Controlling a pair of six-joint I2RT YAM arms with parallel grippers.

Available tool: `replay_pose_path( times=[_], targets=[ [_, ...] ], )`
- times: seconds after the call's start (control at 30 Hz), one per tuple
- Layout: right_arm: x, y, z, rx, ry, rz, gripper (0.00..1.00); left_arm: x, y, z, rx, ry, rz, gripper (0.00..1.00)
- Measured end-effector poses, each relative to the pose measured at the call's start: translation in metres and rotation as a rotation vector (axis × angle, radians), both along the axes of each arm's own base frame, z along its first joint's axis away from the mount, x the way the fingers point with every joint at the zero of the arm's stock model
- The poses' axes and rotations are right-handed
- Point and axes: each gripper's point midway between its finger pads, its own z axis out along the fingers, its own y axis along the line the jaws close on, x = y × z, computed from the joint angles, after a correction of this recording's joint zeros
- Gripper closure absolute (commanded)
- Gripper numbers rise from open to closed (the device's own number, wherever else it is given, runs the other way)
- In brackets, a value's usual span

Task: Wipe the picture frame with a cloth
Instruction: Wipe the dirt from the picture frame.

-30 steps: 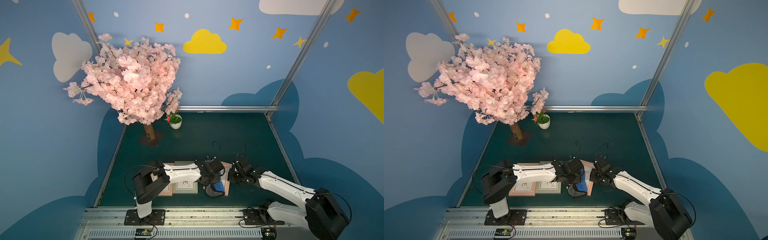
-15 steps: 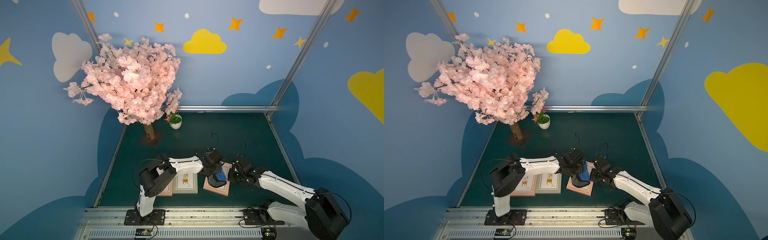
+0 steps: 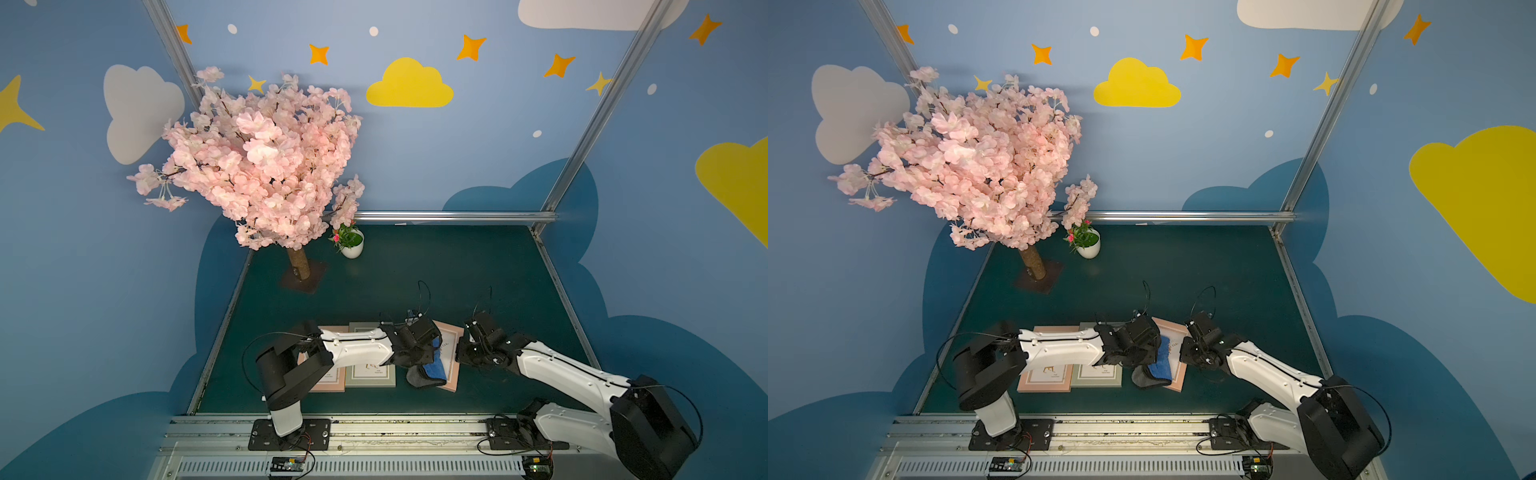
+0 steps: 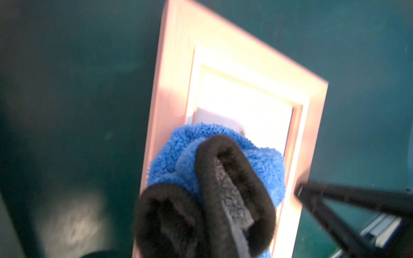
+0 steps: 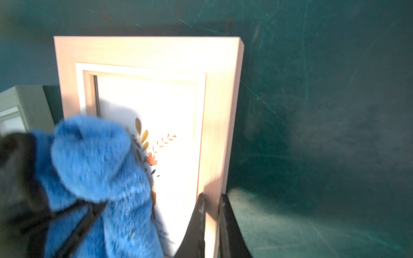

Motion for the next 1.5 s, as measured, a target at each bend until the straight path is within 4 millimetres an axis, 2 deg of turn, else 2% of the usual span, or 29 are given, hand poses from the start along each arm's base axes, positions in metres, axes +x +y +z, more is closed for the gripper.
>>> replay_pose_path(
  times=[0.17, 0.43, 0.6, 0.83, 1.03, 1.1, 1.33, 1.5],
  targets=[
    [0.0, 0.0, 0.0, 0.0, 0.001, 0.0, 0.9, -0.019, 0.008, 0.004, 0.015, 0.011, -0.002, 0.97],
    [0.0, 0.0, -0.001, 0.001, 0.005, -0.001, 0.9, -0.018, 0.007, 0.006, 0.039, 0.021, 0.007, 0.97],
    [0.0, 0.0, -0.001, 0.004, 0.007, -0.001, 0.9, -0.007, -0.005, -0.001, 0.04, 0.027, 0.012, 0.97],
    [-0.002, 0.0, -0.002, 0.007, 0.014, 0.001, 0.9, 0.026, -0.028, 0.0, 0.002, 0.001, 0.016, 0.97],
    [-0.003, 0.0, -0.003, 0.012, 0.014, 0.003, 0.9, 0.061, -0.032, 0.0, -0.016, -0.019, 0.046, 0.97],
    [-0.003, 0.0, -0.003, 0.013, 0.014, 0.003, 0.9, 0.067, -0.034, 0.0, -0.021, -0.018, 0.046, 0.97],
    [-0.002, 0.002, -0.001, 0.026, 0.012, 0.0, 0.88, 0.067, -0.035, -0.002, -0.019, -0.016, 0.034, 0.97],
    [-0.001, 0.003, -0.001, 0.049, 0.01, -0.015, 0.87, 0.058, -0.03, -0.002, -0.036, -0.026, 0.027, 0.97]
  ],
)
